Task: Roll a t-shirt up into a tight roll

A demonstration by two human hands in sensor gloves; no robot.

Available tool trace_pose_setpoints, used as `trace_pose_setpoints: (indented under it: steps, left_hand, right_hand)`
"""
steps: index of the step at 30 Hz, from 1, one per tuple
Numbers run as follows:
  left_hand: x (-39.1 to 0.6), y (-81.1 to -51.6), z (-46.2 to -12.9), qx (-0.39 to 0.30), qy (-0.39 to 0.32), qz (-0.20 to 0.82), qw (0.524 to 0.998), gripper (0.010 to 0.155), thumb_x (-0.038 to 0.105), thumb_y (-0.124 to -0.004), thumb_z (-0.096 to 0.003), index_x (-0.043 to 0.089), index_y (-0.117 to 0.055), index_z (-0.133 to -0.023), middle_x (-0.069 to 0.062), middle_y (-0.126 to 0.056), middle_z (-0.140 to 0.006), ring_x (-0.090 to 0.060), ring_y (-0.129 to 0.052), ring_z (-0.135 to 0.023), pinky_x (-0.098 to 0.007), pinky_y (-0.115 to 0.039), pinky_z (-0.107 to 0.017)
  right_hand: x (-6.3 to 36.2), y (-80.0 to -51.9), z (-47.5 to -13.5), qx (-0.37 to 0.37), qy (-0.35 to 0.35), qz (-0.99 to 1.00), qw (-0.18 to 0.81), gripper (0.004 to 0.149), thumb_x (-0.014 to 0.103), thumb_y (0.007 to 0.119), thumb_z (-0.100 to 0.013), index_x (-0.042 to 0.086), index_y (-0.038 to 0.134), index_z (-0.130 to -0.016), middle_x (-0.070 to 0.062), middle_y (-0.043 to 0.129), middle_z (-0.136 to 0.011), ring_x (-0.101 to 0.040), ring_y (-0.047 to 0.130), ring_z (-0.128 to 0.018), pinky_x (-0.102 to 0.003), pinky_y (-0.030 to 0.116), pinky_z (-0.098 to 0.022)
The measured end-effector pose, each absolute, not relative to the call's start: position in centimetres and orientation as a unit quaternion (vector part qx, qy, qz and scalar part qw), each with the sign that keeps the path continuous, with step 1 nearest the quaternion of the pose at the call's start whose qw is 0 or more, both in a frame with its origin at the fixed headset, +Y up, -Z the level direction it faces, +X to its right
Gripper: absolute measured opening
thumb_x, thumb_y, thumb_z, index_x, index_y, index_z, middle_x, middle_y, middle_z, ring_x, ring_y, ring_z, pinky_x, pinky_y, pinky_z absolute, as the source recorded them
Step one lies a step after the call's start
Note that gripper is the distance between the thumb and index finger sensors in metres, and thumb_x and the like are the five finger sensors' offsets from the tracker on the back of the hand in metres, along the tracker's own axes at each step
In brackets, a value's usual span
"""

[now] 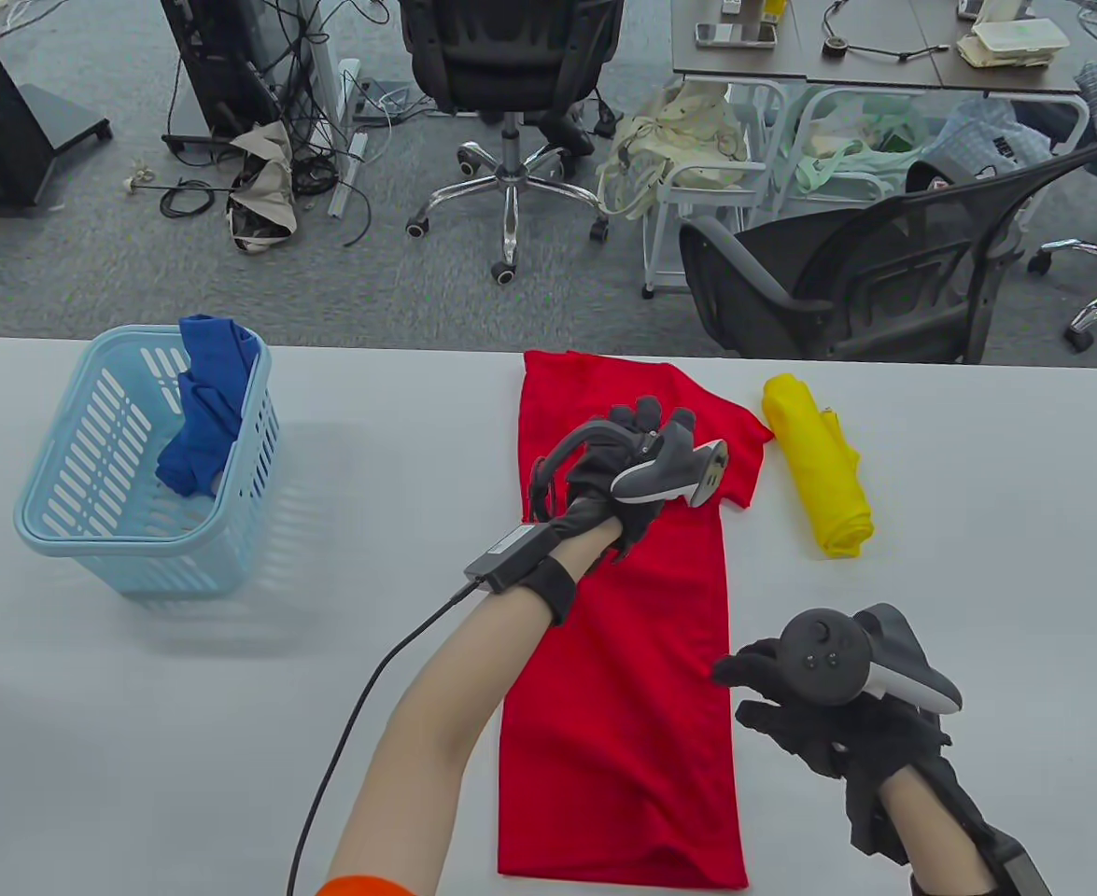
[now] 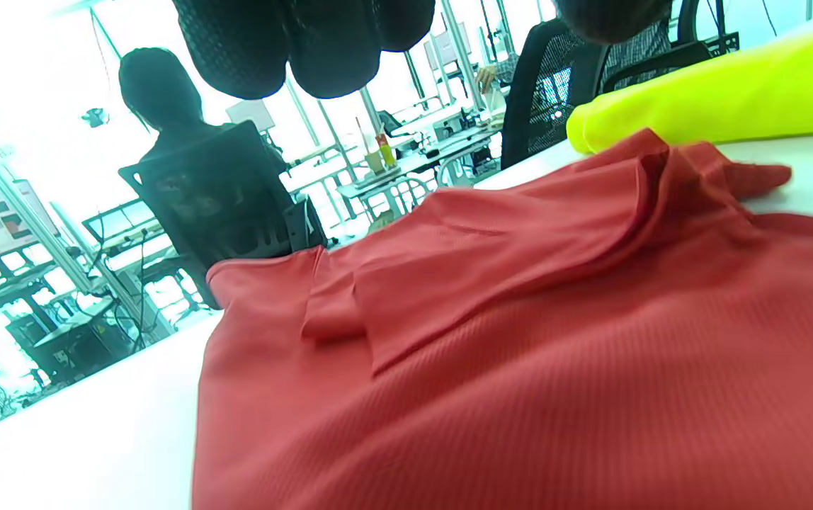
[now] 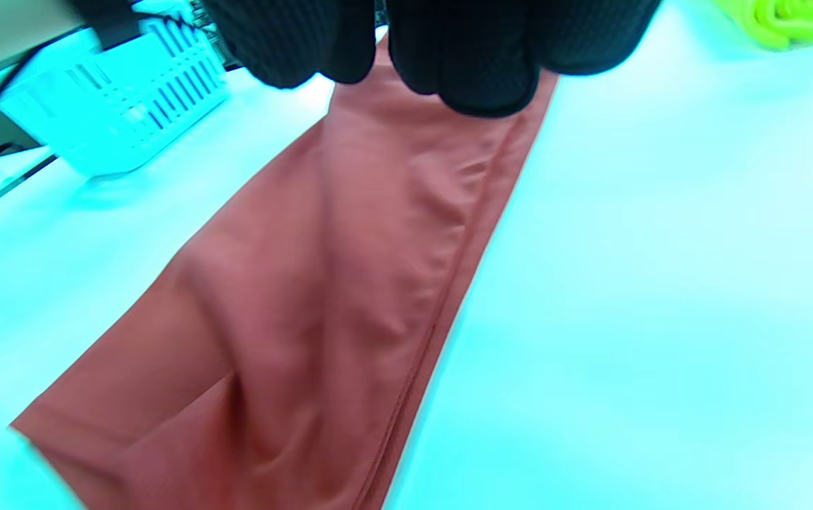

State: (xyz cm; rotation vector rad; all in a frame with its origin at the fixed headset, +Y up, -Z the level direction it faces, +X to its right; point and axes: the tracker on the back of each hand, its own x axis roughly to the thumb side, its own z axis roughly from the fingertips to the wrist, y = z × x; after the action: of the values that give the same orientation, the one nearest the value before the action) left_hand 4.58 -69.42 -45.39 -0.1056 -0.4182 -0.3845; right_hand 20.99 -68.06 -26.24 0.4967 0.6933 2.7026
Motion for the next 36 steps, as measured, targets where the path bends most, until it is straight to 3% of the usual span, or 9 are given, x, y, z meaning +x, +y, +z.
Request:
trace_pose_setpoints:
  steps: [9, 14, 16, 19, 22, 26, 30, 34, 36]
  left_hand:
    - [-5.1, -73.9, -35.5, -0.177, -0.263, -0.126, 0.94, 0.075, 0.058, -0.043, -0.0533, 0.018, -0.032, -0.116, -0.02, -0.045, -0.122, -0.04, -0.065, -0.106, -0.057, -0.065, -0.074]
    - [-7.5, -78.7, -30.3, -0.33, -0.282, -0.14, 0.89, 0.093, 0.068, -0.031, -0.0479, 0.007, 0.008, -0.107, -0.026, 0.004, -0.117, -0.054, -0.01, -0.109, -0.072, -0.034, -0.077]
    - [-8.6, -79.4, -29.4, -0.313, -0.279, -0.216, 0.882, 0.092, 0.068, -0.018, -0.0421, 0.007, 0.02, -0.1, -0.026, 0.017, -0.109, -0.052, 0.001, -0.105, -0.072, -0.028, -0.076]
    - [-11.0, -79.1, -28.6, -0.31, -0.28, -0.17, 0.892, 0.089, 0.067, -0.026, -0.0446, 0.013, 0.011, -0.105, -0.02, 0.01, -0.114, -0.05, -0.002, -0.107, -0.071, -0.028, -0.077]
    - [-12.3, -78.0, -26.9, -0.305, -0.302, -0.169, 0.887, 0.089, 0.067, -0.037, -0.0467, 0.019, 0.004, -0.108, -0.019, 0.004, -0.116, -0.048, -0.01, -0.11, -0.07, -0.034, -0.078]
    - [-11.9, -75.1, -25.1, -0.182, -0.316, -0.18, 0.914, 0.071, 0.063, -0.044, -0.0514, 0.027, -0.044, -0.113, -0.011, -0.048, -0.123, -0.038, -0.057, -0.112, -0.064, -0.05, -0.079]
    - [-11.4, -76.6, -27.0, -0.213, -0.283, -0.158, 0.922, 0.083, 0.066, -0.032, -0.049, 0.02, -0.008, -0.115, -0.019, -0.014, -0.125, -0.047, -0.029, -0.115, -0.066, -0.043, -0.08]
    - [-11.8, -79.8, -27.9, -0.349, -0.249, -0.163, 0.889, 0.085, 0.066, -0.016, -0.0427, 0.016, 0.026, -0.097, -0.022, 0.026, -0.104, -0.049, 0.011, -0.102, -0.071, -0.016, -0.074]
    - [-11.8, -79.0, -26.8, -0.309, -0.266, -0.176, 0.896, 0.088, 0.067, -0.022, -0.0457, 0.013, 0.016, -0.104, -0.026, 0.014, -0.111, -0.052, -0.003, -0.107, -0.071, -0.028, -0.077]
  right_hand:
    - [16.7, -73.4, -30.8, 0.143, 0.292, 0.939, 0.113, 0.069, 0.042, 0.069, -0.063, 0.02, 0.036, -0.119, -0.019, 0.028, -0.124, -0.051, 0.036, -0.113, -0.062, 0.045, -0.074]
    - [14.5, -76.2, -32.1, 0.129, 0.305, 0.942, 0.05, 0.082, 0.053, 0.062, -0.062, 0.021, 0.012, -0.119, -0.018, 0.006, -0.121, -0.051, 0.008, -0.111, -0.065, 0.032, -0.075]
    - [14.4, -77.0, -32.0, 0.125, 0.315, 0.941, 0.026, 0.082, 0.054, 0.06, -0.062, 0.021, 0.01, -0.118, -0.018, 0.003, -0.12, -0.051, 0.006, -0.11, -0.065, 0.031, -0.075]
    - [14.3, -77.0, -31.4, 0.137, 0.313, 0.94, 0.01, 0.081, 0.054, 0.059, -0.062, 0.023, 0.009, -0.117, -0.013, 0.001, -0.119, -0.046, 0.005, -0.111, -0.065, 0.03, -0.075]
    - [13.3, -75.0, -30.8, 0.165, 0.281, 0.945, 0.017, 0.072, 0.052, 0.063, -0.062, 0.02, 0.034, -0.12, -0.013, 0.027, -0.124, -0.047, 0.029, -0.114, -0.065, 0.037, -0.075]
    - [11.5, -75.2, -30.9, 0.181, 0.267, 0.947, 0.004, 0.078, 0.053, 0.061, -0.062, 0.021, 0.02, -0.12, -0.017, 0.014, -0.124, -0.049, 0.018, -0.114, -0.065, 0.034, -0.075]
    - [10.3, -77.5, -30.9, 0.177, 0.315, 0.932, -0.003, 0.082, 0.055, 0.058, -0.062, 0.021, 0.006, -0.117, -0.019, -0.001, -0.118, -0.05, 0.001, -0.109, -0.064, 0.029, -0.075]
    - [10.5, -77.3, -30.5, 0.178, 0.304, 0.936, -0.018, 0.081, 0.057, 0.055, -0.062, 0.022, 0.006, -0.117, -0.018, -0.001, -0.119, -0.049, 0.002, -0.11, -0.065, 0.03, -0.075]
    - [10.7, -77.3, -30.4, 0.184, 0.307, 0.934, -0.017, 0.08, 0.056, 0.055, -0.062, 0.024, 0.006, -0.117, -0.016, 0.0, -0.119, -0.047, 0.003, -0.11, -0.065, 0.03, -0.075]
